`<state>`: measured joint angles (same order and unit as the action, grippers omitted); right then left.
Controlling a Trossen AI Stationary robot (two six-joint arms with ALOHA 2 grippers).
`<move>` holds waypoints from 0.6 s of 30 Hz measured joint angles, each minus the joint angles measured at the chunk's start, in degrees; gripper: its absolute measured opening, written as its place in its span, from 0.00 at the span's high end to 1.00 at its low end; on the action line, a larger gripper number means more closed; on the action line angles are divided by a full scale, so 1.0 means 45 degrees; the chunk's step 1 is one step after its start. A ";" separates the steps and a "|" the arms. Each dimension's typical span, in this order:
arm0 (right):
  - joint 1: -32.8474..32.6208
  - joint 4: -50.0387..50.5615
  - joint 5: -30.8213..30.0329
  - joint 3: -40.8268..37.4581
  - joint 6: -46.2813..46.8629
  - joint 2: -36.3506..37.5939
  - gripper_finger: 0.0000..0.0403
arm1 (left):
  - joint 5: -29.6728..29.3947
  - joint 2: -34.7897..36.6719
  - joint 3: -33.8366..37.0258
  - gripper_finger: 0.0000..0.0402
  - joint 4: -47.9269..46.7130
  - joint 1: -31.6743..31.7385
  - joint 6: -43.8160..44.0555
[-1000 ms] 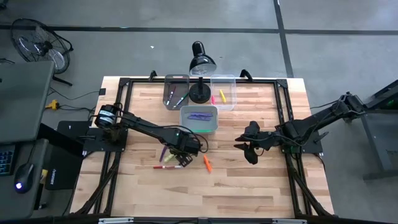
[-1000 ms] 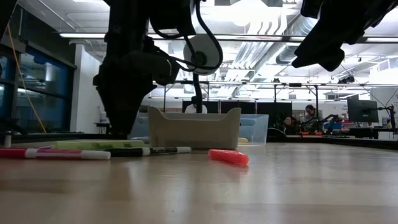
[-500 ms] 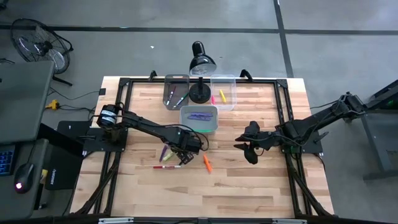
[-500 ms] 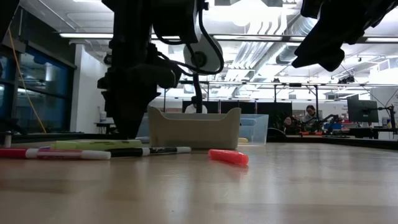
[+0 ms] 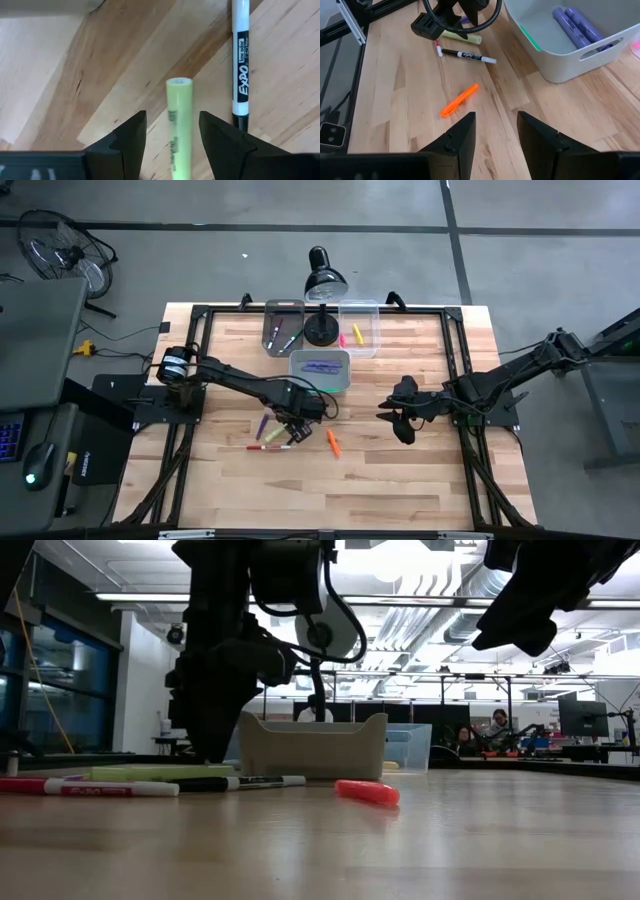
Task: Pick & Place Markers
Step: Put the large light green marker into the gray bin
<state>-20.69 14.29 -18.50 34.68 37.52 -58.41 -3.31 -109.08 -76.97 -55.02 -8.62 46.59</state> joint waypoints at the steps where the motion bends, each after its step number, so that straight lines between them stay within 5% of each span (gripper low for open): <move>1: 0.0000 0.0015 0.0000 0.0000 0.0000 0.0000 0.67 | 0.0020 0.0000 0.0000 0.56 0.0016 0.0000 -0.0038; 18: 0.0002 0.0063 -0.0044 0.0000 0.0238 -0.0005 0.67 | 0.1169 0.0098 0.1973 0.56 0.1593 0.0001 0.0096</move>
<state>-20.68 14.57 -18.70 34.68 38.59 -58.43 1.95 -108.64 -68.09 -47.85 -8.62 47.03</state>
